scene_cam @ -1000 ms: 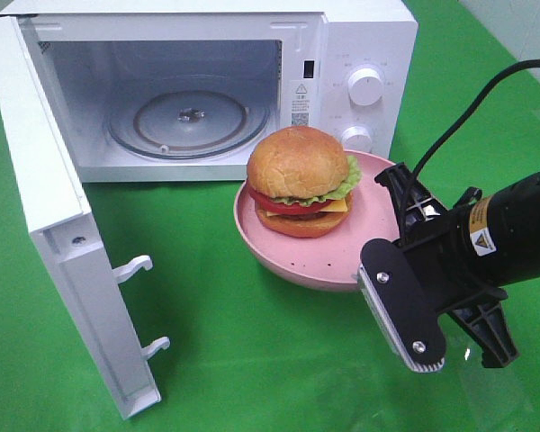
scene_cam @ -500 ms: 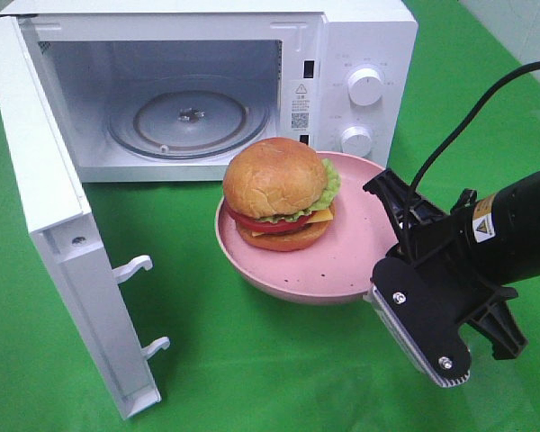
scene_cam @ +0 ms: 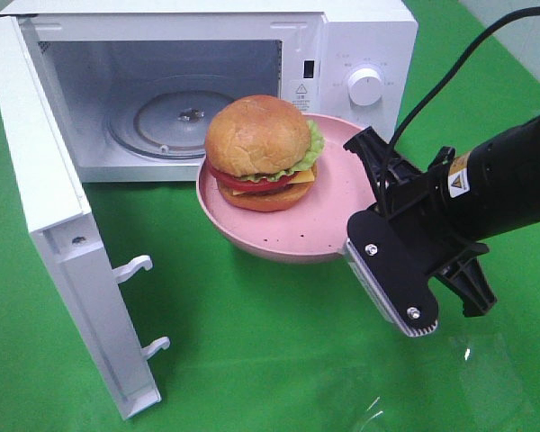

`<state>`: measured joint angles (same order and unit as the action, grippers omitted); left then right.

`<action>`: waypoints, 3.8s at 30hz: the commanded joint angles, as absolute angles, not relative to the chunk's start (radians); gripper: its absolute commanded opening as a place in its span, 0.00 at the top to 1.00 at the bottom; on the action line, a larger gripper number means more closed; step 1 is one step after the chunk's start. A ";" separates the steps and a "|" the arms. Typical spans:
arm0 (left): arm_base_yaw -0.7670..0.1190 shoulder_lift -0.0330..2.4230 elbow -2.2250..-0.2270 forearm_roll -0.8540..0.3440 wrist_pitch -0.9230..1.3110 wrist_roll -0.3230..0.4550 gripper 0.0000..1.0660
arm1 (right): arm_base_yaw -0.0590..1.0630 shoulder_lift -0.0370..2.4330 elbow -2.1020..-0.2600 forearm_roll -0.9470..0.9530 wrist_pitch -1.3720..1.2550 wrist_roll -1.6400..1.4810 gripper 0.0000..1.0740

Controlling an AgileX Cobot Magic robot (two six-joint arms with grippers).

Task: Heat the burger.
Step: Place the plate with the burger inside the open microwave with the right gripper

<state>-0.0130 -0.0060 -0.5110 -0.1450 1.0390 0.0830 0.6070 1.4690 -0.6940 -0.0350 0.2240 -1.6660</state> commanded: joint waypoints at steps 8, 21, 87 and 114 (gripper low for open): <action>-0.018 -0.023 -0.509 -0.146 1.035 0.078 0.04 | 0.675 1.587 -0.834 -0.128 0.184 -1.546 1.00; -0.018 -0.023 -0.509 -0.146 1.035 0.078 0.04 | 0.675 1.713 -0.981 -0.129 0.189 -1.508 1.00; -0.018 -0.023 -0.509 -0.146 1.035 0.078 0.04 | 0.687 2.284 -1.890 -0.233 0.541 -1.126 1.00; -0.018 -0.023 -0.509 -0.146 1.035 0.078 0.04 | 0.692 2.329 -1.939 -0.231 0.524 -1.125 0.92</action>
